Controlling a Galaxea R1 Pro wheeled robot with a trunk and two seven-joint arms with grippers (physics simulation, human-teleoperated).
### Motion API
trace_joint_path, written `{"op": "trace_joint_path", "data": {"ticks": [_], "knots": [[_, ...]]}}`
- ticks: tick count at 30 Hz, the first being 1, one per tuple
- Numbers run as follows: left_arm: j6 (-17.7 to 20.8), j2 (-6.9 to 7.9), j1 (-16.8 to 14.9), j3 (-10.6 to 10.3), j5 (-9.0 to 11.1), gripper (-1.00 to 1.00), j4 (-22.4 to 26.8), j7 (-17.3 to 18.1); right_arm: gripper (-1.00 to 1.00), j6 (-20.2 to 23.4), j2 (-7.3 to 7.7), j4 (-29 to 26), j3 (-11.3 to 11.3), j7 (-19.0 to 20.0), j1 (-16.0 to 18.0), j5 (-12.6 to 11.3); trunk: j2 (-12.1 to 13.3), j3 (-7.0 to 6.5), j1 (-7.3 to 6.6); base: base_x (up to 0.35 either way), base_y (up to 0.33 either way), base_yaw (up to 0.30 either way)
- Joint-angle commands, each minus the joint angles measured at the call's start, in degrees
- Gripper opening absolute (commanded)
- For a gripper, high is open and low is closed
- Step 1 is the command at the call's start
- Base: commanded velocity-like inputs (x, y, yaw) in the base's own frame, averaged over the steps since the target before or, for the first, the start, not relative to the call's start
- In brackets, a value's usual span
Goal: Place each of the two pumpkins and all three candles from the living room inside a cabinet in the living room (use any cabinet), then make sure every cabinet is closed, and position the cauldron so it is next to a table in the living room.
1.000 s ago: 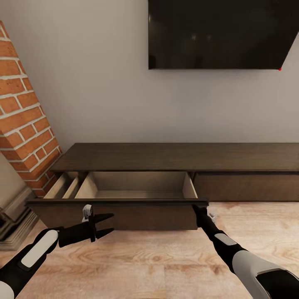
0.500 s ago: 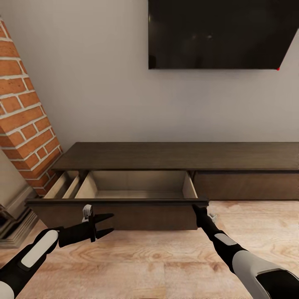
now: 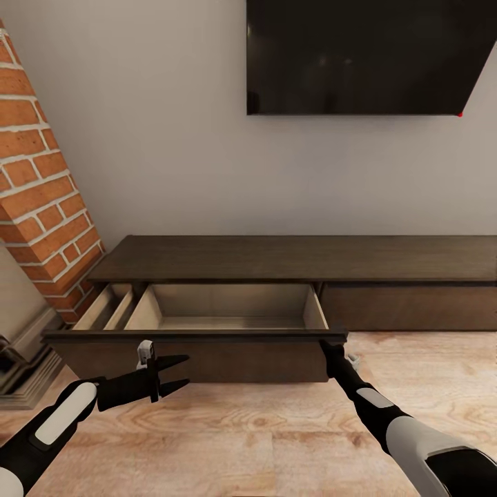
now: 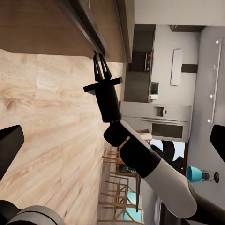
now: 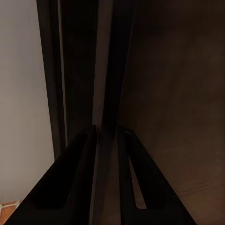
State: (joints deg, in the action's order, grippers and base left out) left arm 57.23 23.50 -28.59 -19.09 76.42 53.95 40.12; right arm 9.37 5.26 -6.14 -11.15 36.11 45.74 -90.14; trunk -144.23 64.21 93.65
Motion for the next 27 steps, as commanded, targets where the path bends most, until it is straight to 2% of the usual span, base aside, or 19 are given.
{"op": "trace_joint_path", "data": {"ticks": [1, 27], "knots": [[0.12, 0.04, -0.06, -0.16, 0.04, 1.00, -0.06, 0.26, -1.00, 0.56, 0.01, -0.01, -0.72, 0.54, 0.05, -0.74, -0.02, 0.04, -0.02, -0.005, 0.000, 0.000], [0.13, 0.05, -0.06, -0.16, 0.10, 1.00, -0.16, 0.26, -1.00, 0.56, 0.01, -0.01, -0.72, 0.54, 0.05, -0.77, -0.02, 0.04, -0.02, -0.042, 0.000, 0.000]]}}
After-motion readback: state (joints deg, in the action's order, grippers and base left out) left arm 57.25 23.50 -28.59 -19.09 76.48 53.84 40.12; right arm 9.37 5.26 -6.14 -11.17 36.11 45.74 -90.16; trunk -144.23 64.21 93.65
